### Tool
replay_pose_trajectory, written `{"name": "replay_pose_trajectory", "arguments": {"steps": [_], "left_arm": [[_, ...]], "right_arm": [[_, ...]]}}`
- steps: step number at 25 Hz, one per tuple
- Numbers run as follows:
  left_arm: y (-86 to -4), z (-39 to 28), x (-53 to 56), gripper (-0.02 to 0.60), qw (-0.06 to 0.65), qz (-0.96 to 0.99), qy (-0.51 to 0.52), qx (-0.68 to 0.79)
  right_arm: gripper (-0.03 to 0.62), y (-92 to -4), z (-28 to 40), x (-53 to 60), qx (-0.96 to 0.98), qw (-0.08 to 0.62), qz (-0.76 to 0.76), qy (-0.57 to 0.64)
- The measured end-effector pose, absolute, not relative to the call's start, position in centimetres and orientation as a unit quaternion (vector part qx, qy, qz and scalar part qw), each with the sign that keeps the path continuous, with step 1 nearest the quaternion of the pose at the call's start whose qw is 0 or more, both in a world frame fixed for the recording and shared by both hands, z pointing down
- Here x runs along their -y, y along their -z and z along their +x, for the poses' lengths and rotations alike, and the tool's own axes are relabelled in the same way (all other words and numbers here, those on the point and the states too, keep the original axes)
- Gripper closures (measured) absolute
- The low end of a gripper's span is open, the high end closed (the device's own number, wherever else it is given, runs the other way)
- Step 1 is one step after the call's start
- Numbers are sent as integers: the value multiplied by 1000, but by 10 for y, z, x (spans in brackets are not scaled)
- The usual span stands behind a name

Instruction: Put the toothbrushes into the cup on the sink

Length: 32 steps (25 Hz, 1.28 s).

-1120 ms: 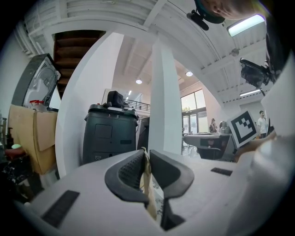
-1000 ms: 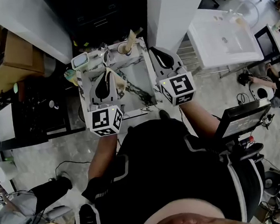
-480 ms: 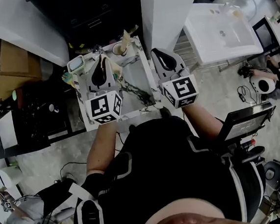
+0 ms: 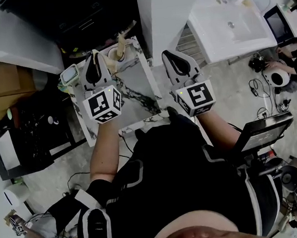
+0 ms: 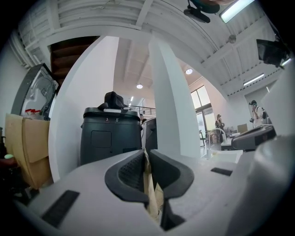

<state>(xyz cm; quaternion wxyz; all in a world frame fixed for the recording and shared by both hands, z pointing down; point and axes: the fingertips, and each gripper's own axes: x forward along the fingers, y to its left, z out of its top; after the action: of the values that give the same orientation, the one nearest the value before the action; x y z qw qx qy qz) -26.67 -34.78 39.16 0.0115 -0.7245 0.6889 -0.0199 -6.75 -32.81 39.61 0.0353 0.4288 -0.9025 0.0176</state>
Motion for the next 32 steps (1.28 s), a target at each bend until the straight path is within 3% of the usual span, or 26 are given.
{"name": "replay_pose_trajectory", "arguments": {"steps": [17, 32], "left_arm": [[-438, -273, 405, 540, 33, -689, 22, -724], [-497, -274, 399, 540, -40, -671, 43, -739]], "right_arm": [[571, -422, -40, 347, 905, 54, 422, -21], [571, -439, -47, 353, 911, 70, 404, -37]]}}
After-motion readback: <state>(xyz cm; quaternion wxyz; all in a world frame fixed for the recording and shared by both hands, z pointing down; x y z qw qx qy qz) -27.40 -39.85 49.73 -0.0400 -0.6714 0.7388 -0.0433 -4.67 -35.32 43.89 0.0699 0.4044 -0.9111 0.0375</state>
